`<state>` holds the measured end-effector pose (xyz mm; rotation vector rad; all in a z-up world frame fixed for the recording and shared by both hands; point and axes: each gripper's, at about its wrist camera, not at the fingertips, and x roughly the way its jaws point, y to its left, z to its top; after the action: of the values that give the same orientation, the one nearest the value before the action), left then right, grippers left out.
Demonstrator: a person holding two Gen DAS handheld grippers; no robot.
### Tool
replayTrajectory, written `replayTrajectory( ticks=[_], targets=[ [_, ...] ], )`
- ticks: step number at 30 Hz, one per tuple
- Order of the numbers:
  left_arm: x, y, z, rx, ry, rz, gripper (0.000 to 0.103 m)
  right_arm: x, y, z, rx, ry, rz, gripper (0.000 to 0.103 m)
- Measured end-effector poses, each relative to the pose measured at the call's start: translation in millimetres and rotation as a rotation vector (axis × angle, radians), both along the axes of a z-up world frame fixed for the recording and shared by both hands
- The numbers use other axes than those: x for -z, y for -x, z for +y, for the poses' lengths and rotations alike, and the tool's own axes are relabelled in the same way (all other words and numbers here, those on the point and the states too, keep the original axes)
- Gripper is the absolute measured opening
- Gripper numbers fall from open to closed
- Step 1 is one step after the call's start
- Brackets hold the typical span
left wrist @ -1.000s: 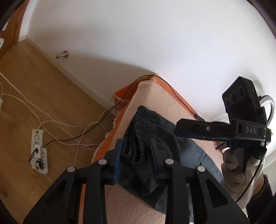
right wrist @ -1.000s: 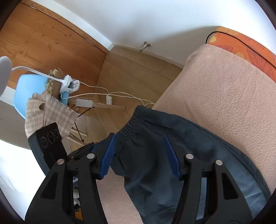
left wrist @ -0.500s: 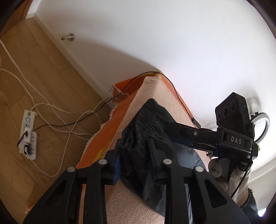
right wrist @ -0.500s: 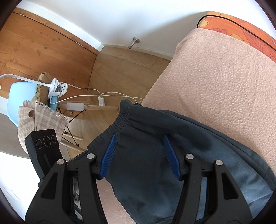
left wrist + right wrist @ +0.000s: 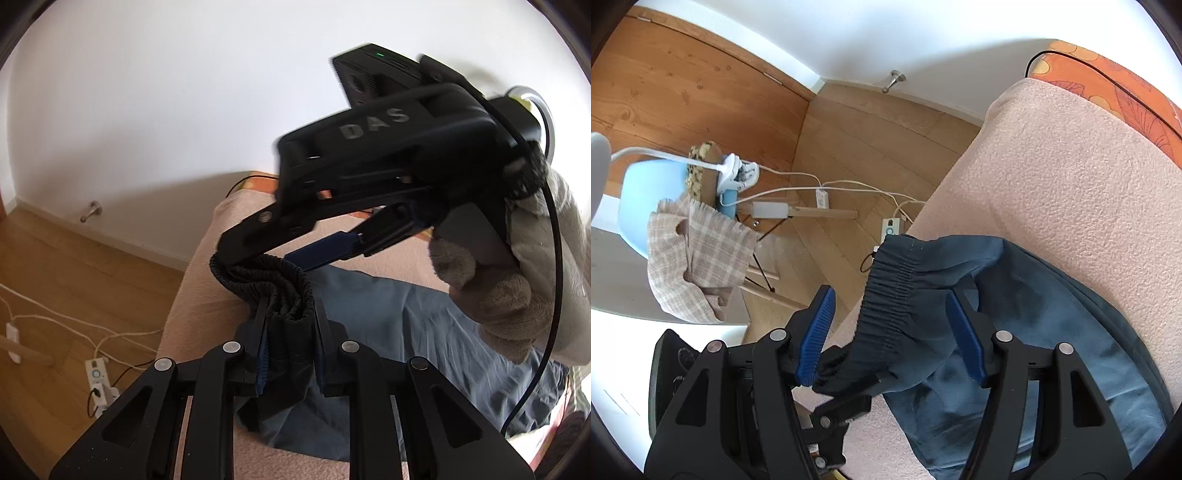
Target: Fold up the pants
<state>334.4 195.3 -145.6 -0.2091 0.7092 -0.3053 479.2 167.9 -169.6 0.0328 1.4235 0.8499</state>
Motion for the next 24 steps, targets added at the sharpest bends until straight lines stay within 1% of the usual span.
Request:
replayTrajectory(
  ticks=[2, 5, 7, 8, 9, 11, 12, 14, 15, 16, 17, 19, 20, 21, 22, 24],
  targets=[
    [1, 4, -15, 0.038, -0.040, -0.009, 0.018, 4, 3, 1, -0.011, 0.052, -0.026, 0.065],
    [5, 10, -30, 0.075, -0.080, -0.012, 0.018, 18, 4, -2, -0.013, 0.100, -0.006, 0.065],
    [7, 14, -35, 0.088, -0.098, -0.013, 0.018, 28, 5, -7, -0.005, 0.126, -0.002, 0.059],
    [8, 16, -37, 0.094, -0.105, -0.012, 0.018, 32, 5, -9, -0.006, 0.134, -0.001, 0.048],
    [8, 18, -38, 0.093, -0.113, -0.014, 0.018, 35, 6, -13, -0.006, 0.131, 0.004, 0.039],
    [10, 23, -37, 0.073, -0.119, -0.021, 0.018, 37, 7, -22, 0.013, 0.095, 0.012, 0.033],
    [12, 24, -33, 0.056, -0.114, -0.017, 0.021, 37, 6, -27, 0.032, 0.067, 0.018, 0.031],
    [17, 27, -27, 0.016, -0.098, -0.005, 0.021, 38, 3, -39, 0.077, 0.000, 0.046, 0.029],
    [19, 27, -24, 0.015, -0.069, -0.001, 0.021, 39, 2, -45, 0.094, -0.013, 0.056, 0.029],
    [21, 27, -24, 0.024, -0.047, 0.004, 0.018, 41, 2, -49, 0.104, -0.021, 0.062, 0.029],
    [22, 27, -27, 0.029, -0.050, 0.001, 0.018, 41, 2, -52, 0.107, -0.024, 0.073, 0.029],
    [21, 28, -37, 0.054, -0.075, -0.015, 0.018, 40, 3, -56, 0.119, -0.020, 0.085, 0.037],
    [19, 29, -40, 0.065, -0.095, -0.028, 0.018, 38, 4, -58, 0.120, -0.018, 0.091, 0.049],
    [20, 32, -44, 0.075, -0.112, -0.044, 0.018, 35, 6, -60, 0.118, -0.012, 0.086, 0.058],
    [19, 33, -49, 0.087, -0.126, -0.053, 0.018, 32, 8, -61, 0.113, -0.001, 0.072, 0.060],
    [18, 34, -55, 0.108, -0.164, -0.072, 0.018, 26, 13, -61, 0.097, 0.020, 0.051, 0.060]
  ],
)
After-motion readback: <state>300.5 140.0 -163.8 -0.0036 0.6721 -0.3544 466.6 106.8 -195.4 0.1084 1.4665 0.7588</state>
